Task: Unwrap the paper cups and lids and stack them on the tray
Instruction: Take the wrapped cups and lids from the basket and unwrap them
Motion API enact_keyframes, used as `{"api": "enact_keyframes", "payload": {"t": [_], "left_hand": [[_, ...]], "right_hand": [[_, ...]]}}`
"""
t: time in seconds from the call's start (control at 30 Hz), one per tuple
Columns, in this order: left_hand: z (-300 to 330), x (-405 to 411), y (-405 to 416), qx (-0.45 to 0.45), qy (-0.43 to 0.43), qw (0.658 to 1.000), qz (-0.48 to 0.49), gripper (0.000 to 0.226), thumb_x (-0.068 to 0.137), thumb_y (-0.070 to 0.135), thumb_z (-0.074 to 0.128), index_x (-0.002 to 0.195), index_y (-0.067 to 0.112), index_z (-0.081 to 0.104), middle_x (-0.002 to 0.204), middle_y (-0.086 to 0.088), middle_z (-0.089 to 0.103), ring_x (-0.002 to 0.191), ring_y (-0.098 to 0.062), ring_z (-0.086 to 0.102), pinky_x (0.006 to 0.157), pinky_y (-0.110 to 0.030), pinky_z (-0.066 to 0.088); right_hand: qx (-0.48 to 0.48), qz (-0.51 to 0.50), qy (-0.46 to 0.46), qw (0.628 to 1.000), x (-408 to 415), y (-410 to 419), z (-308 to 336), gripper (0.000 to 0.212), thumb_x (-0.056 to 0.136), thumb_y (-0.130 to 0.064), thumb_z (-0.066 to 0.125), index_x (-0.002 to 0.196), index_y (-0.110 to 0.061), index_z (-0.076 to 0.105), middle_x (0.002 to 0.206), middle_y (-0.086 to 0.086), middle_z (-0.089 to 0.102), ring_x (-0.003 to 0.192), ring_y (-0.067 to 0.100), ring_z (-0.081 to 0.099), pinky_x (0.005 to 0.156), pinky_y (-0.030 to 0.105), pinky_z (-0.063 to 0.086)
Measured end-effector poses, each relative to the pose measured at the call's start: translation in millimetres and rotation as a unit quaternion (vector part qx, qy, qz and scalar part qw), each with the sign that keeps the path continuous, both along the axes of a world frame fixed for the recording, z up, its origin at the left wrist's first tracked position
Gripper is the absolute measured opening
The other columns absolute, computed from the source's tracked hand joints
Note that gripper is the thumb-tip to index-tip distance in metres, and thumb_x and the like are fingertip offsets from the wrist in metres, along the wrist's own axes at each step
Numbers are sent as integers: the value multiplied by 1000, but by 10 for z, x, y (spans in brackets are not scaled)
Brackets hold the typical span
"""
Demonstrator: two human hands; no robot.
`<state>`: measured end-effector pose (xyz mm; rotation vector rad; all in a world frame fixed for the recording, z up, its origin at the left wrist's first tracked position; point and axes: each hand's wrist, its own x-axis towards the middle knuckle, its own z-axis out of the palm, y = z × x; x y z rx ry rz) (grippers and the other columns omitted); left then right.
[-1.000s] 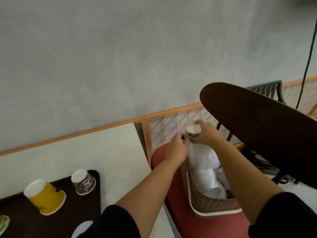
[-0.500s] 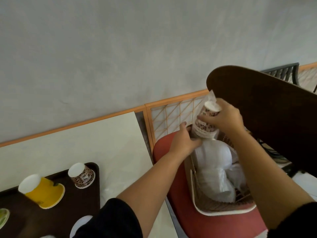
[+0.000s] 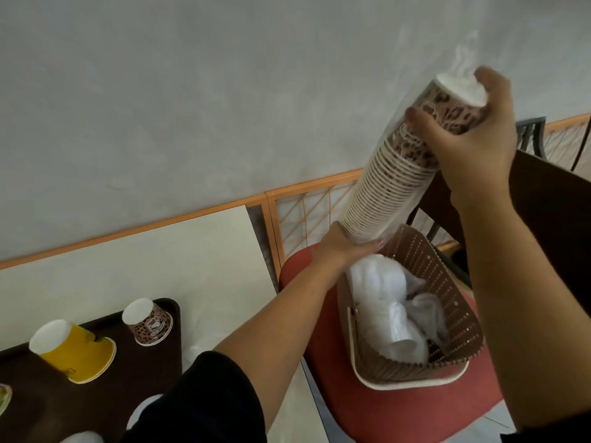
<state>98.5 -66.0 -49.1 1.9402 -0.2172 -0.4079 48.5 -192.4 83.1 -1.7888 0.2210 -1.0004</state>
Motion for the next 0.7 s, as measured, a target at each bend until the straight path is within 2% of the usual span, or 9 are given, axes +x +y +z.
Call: {"api": "enact_keyframes", "payload": {"t": [0.07,0.13,0.2,0.27,0.4,0.43,0.57,0.67,0.7], "left_hand": [[91,-21,13,-58,10,998,24,77,65,37,83,128,15,46,123,-1,57,112,-17,54,95,-31,47],[202,-48,62,-167,31,984,54,62,69,20,82,122,14,50,117,0,59,109,-17,56,77,-20,51],[271,-53,167,-265,44,960,80,52,72,5,78,117,12,53,113,-1,61,105,-16,58,63,-14,49],[288,-78,340,-294,36,950,101,55,71,2,77,119,12,52,112,0,61,107,-17,58,66,-16,51],[273,-192,798,-265,-28,950,162,75,66,5,82,128,15,42,120,-1,55,115,-20,52,89,-37,54],[285,-254,930,-246,-45,952,179,79,66,4,82,130,17,38,119,0,51,114,-20,51,89,-37,54],[206,-531,1495,-185,-93,955,211,92,66,6,83,138,19,27,123,0,44,113,-18,49,68,-14,54],[64,-740,1961,-84,-138,950,267,91,58,18,88,134,18,37,127,-4,48,111,-19,51,77,-27,50],[24,-817,2126,-53,-139,946,289,89,59,19,88,133,17,38,127,-3,47,107,-16,49,78,-25,45]], "right_hand": [[12,18,-28,999,-32,40,53,84,62,-55,76,133,-26,39,121,-13,54,107,4,58,90,25,52],[35,51,-50,997,-55,109,81,88,64,-56,76,135,-22,37,129,-4,54,113,6,57,94,29,52],[53,99,-51,992,-71,213,75,90,64,-55,76,136,-17,36,128,-4,55,115,5,56,95,29,50],[59,157,-44,985,-92,358,25,88,65,-47,77,135,-18,32,128,-4,52,117,6,54,97,29,49],[69,230,-30,970,-103,745,-131,91,62,-39,82,134,-20,28,133,2,49,122,11,52,101,36,47],[68,238,-24,969,-113,873,-165,90,61,-39,82,132,-20,29,131,0,51,120,10,53,100,36,47],[49,272,-3,961,-180,1451,-315,87,65,-32,85,132,-14,33,125,-6,54,114,3,56,97,29,48],[27,317,9,948,-298,1953,-415,91,65,-34,85,134,-10,32,126,-4,55,115,3,56,92,19,48],[18,333,16,942,-355,2135,-438,92,63,-39,84,134,-12,32,125,-6,54,114,1,56,90,16,48]]}}
